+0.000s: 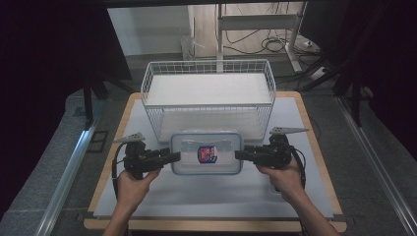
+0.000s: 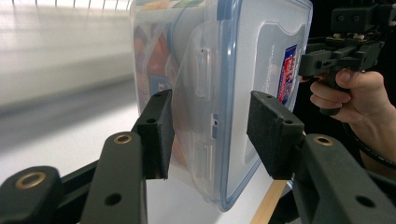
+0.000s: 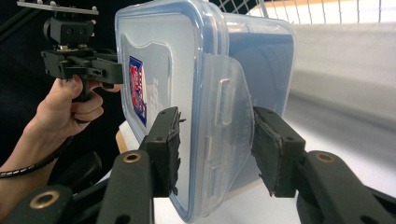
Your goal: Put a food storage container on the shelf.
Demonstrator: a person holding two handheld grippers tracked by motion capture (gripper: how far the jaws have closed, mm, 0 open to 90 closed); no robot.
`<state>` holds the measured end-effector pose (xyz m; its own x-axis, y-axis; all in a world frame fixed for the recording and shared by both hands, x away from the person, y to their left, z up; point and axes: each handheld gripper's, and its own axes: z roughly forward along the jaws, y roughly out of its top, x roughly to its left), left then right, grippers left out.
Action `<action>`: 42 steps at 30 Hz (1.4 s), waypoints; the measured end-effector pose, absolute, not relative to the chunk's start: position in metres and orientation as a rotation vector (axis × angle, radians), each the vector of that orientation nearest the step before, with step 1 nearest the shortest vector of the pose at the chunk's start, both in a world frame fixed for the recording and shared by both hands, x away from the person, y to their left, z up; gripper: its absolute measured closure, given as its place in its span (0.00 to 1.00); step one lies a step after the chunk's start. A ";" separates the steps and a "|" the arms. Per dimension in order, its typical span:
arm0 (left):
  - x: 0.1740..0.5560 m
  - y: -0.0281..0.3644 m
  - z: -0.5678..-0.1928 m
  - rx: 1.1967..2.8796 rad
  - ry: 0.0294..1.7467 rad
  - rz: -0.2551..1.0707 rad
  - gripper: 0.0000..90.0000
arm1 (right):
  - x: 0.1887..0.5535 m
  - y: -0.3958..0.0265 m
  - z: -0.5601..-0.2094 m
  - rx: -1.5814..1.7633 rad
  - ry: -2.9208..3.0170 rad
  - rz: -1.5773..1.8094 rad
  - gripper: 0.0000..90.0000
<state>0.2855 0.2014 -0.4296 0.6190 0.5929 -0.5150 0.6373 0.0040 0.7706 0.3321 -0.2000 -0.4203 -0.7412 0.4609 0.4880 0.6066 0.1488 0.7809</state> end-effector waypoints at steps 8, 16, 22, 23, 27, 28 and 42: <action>0.301 0.203 -0.410 1.658 1.013 -0.038 0.58 | 0.346 -0.199 -0.397 -1.066 -2.279 -1.667 0.60; 0.316 0.204 -0.388 1.658 0.999 -0.021 0.58 | 0.360 -0.198 -0.377 -1.064 -2.275 -1.696 0.60; 0.328 0.205 -0.373 1.654 0.993 -0.014 0.58 | 0.371 -0.197 -0.363 -1.069 -2.263 -1.717 0.60; 0.332 0.205 -0.368 1.654 0.991 -0.013 0.58 | 0.373 -0.197 -0.361 -1.068 -2.262 -1.722 0.60; 0.340 0.205 -0.358 1.653 0.988 -0.007 0.58 | 0.383 -0.197 -0.349 -1.068 -2.251 -1.744 0.60; 0.343 0.206 -0.355 1.650 0.986 -0.005 0.58 | 0.385 -0.197 -0.346 -1.069 -2.248 -1.751 0.60; 0.381 0.206 -0.325 1.632 0.994 0.007 0.58 | 0.422 -0.196 -0.319 -1.104 -2.203 -1.789 0.59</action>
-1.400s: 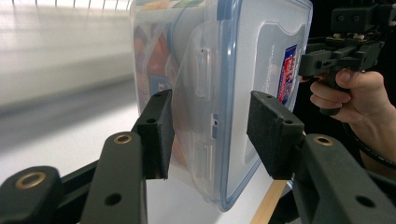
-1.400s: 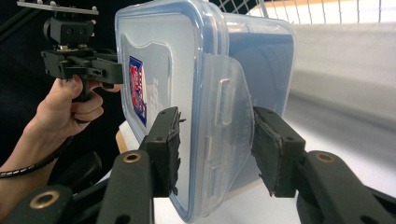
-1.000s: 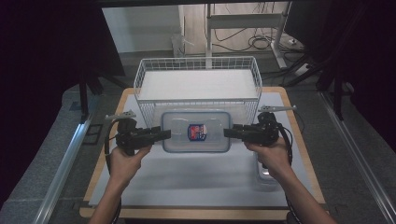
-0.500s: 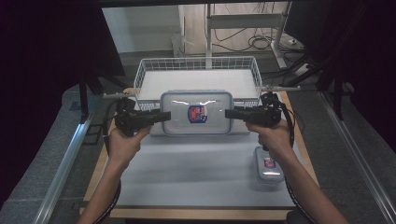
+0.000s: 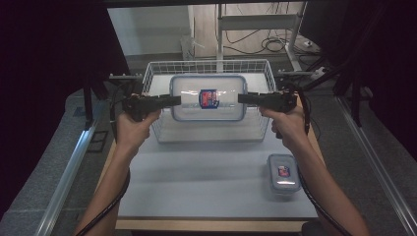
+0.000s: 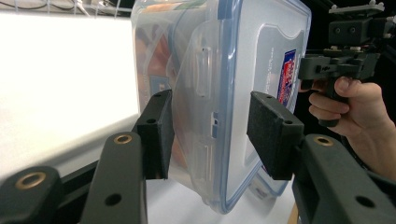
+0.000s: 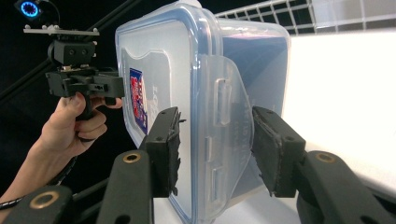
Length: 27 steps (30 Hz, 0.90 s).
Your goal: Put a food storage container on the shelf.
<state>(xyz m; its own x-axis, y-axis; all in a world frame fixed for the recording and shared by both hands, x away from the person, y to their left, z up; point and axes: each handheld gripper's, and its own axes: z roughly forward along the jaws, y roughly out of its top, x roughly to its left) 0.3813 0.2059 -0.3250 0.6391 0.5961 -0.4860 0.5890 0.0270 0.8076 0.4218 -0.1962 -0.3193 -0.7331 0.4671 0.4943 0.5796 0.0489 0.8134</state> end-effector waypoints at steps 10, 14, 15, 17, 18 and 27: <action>0.409 0.204 -0.315 1.608 1.016 -0.018 0.58 | 0.448 -0.197 -0.304 -1.145 -2.175 -1.818 0.59; 0.420 0.203 -0.315 1.598 1.021 -0.035 0.58 | 0.456 -0.198 -0.301 -1.173 -2.165 -1.807 0.59; 0.423 0.203 -0.315 1.594 1.026 -0.040 0.58 | 0.458 -0.198 -0.300 -1.178 -2.164 -1.807 0.59; 0.427 0.203 -0.315 1.592 1.034 -0.048 0.58 | 0.463 -0.198 -0.300 -1.192 -2.156 -1.804 0.59; 0.429 0.203 -0.316 1.590 1.037 -0.050 0.58 | 0.464 -0.197 -0.300 -1.198 -2.154 -1.800 0.59; 0.442 0.204 -0.322 1.585 1.073 -0.064 0.58 | 0.479 -0.194 -0.309 -1.238 -2.152 -1.760 0.58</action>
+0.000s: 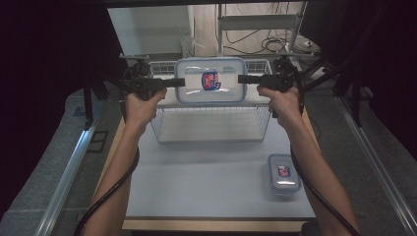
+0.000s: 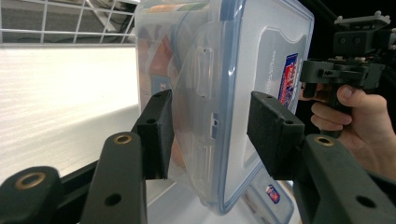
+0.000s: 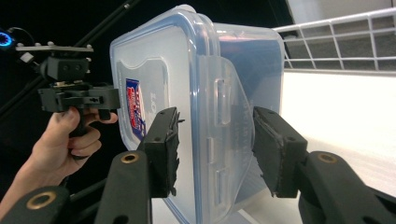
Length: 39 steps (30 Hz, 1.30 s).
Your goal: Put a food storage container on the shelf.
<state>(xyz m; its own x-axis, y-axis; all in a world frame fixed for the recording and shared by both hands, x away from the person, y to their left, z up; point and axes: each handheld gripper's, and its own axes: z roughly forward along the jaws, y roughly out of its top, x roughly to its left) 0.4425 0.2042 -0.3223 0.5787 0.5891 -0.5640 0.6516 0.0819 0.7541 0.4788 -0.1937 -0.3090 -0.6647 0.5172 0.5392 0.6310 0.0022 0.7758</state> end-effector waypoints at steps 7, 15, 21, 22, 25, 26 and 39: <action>0.445 0.206 -0.322 1.579 1.087 -0.063 0.57 | 0.483 -0.191 -0.309 -1.257 -2.137 -1.750 0.58; 0.444 0.203 -0.321 1.583 1.099 -0.015 0.55 | 0.488 -0.184 -0.308 -1.287 -2.182 -1.746 0.53; 0.447 0.200 -0.320 1.602 1.126 0.066 0.54 | 0.493 -0.182 -0.309 -1.309 -2.170 -1.752 0.52; 0.447 0.199 -0.320 1.606 1.127 0.071 0.54 | 0.494 -0.180 -0.310 -1.316 -2.181 -1.751 0.49; 0.450 0.192 -0.321 1.643 1.169 0.106 0.49 | 0.497 -0.178 -0.314 -1.347 -2.170 -1.729 0.45; 0.452 0.192 -0.322 1.632 1.170 0.097 0.48 | 0.498 -0.178 -0.315 -1.356 -2.154 -1.732 0.44; 0.441 0.196 -0.320 1.598 1.087 0.137 0.40 | 0.494 -0.181 -0.308 -1.391 -2.393 -1.821 0.48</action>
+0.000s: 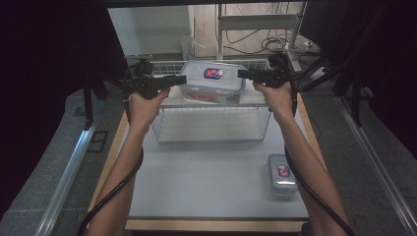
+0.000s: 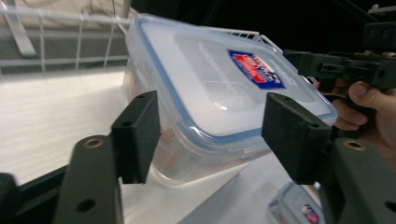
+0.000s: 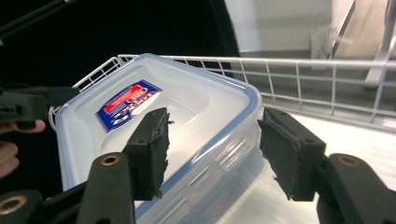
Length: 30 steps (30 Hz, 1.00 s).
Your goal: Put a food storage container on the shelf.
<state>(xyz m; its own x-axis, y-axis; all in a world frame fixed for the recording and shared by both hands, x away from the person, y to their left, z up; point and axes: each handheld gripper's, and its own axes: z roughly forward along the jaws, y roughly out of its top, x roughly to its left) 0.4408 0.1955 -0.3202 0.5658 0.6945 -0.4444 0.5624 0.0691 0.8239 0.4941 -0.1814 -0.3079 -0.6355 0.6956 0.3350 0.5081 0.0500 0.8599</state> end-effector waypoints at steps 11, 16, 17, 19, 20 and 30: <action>0.417 0.213 -0.325 1.645 1.088 0.286 0.85 | 0.438 -0.190 -0.313 1.097 2.190 1.443 0.99; 0.425 0.212 -0.336 1.660 1.129 0.290 0.99 | 0.433 -0.184 -0.329 1.079 2.249 1.430 0.99; 0.427 0.211 -0.338 1.666 1.136 0.298 0.99 | 0.434 -0.182 -0.330 1.080 2.248 1.427 0.99; 0.431 0.209 -0.342 1.669 1.151 0.296 0.99 | 0.438 -0.179 -0.330 1.082 2.238 1.425 0.99; 0.433 0.208 -0.344 1.669 1.157 0.293 0.99 | 0.440 -0.178 -0.331 1.087 2.243 1.419 0.99; 0.439 0.204 -0.349 1.662 1.168 0.255 0.95 | 0.461 -0.169 -0.336 1.175 2.226 1.412 0.98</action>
<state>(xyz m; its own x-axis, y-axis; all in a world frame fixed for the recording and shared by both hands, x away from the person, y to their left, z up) 0.4393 0.2037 -0.3495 0.5027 0.7864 -0.3590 0.5648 0.0156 0.8251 0.4613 -0.1689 -0.3357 -0.6416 0.7414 0.1967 0.4941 0.2034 0.8453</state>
